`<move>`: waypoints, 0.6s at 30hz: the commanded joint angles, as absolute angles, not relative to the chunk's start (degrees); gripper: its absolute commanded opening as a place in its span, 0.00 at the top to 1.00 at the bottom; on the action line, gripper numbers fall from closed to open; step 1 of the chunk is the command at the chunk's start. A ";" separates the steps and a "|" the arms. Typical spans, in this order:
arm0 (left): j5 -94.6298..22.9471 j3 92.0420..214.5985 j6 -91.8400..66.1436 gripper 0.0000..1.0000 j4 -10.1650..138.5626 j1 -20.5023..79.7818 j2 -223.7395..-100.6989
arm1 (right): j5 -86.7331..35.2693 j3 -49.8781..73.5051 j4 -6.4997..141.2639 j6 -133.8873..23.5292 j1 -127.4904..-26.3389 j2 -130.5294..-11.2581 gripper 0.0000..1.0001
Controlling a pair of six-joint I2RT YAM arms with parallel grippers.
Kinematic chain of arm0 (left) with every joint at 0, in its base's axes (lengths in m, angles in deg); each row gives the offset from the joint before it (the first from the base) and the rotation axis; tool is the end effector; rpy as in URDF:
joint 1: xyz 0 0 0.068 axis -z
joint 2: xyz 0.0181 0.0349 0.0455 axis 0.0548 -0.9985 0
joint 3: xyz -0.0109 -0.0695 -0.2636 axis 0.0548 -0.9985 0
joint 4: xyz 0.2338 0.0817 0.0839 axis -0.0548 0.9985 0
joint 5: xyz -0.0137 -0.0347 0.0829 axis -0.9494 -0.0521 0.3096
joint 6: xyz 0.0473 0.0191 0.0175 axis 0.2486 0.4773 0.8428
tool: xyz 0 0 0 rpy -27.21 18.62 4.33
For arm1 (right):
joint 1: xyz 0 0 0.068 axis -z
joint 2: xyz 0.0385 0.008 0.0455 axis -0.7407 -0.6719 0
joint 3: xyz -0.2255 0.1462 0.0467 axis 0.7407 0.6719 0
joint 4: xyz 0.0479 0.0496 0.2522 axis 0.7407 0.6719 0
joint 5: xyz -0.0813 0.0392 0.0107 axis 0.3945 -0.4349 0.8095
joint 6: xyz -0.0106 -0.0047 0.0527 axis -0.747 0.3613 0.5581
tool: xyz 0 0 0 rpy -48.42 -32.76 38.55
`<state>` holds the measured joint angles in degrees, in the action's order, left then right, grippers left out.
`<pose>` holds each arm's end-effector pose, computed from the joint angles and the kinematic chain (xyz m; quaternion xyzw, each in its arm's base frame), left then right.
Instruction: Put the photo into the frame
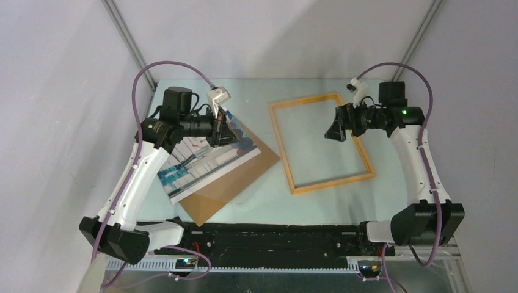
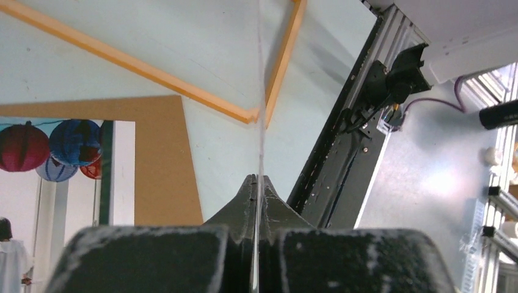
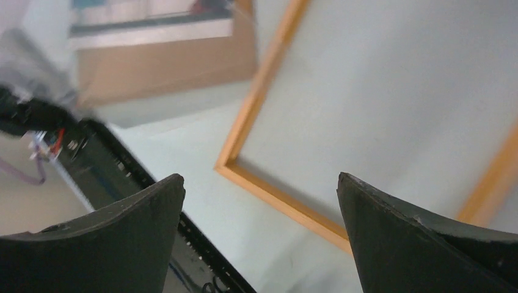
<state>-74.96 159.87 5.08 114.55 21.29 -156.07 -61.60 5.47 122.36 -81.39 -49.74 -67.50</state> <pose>0.2149 -0.0981 0.3984 0.3449 0.7702 -0.4011 0.3565 0.2649 0.0336 0.3717 -0.2830 0.8384 0.2989 0.3574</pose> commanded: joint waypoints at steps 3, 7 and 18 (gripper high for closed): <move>-71.50 164.28 -4.86 1.00 111.67 21.35 -155.84 | -42.46 10.02 109.89 -72.63 -44.95 -64.14 0.01; -70.75 164.67 -9.56 1.00 109.23 21.13 -155.68 | -31.57 12.67 104.79 -71.32 -44.65 -65.30 0.02; -73.11 169.23 -23.49 1.00 102.68 19.83 -157.03 | -23.64 12.12 98.61 -73.86 -40.74 -83.56 0.23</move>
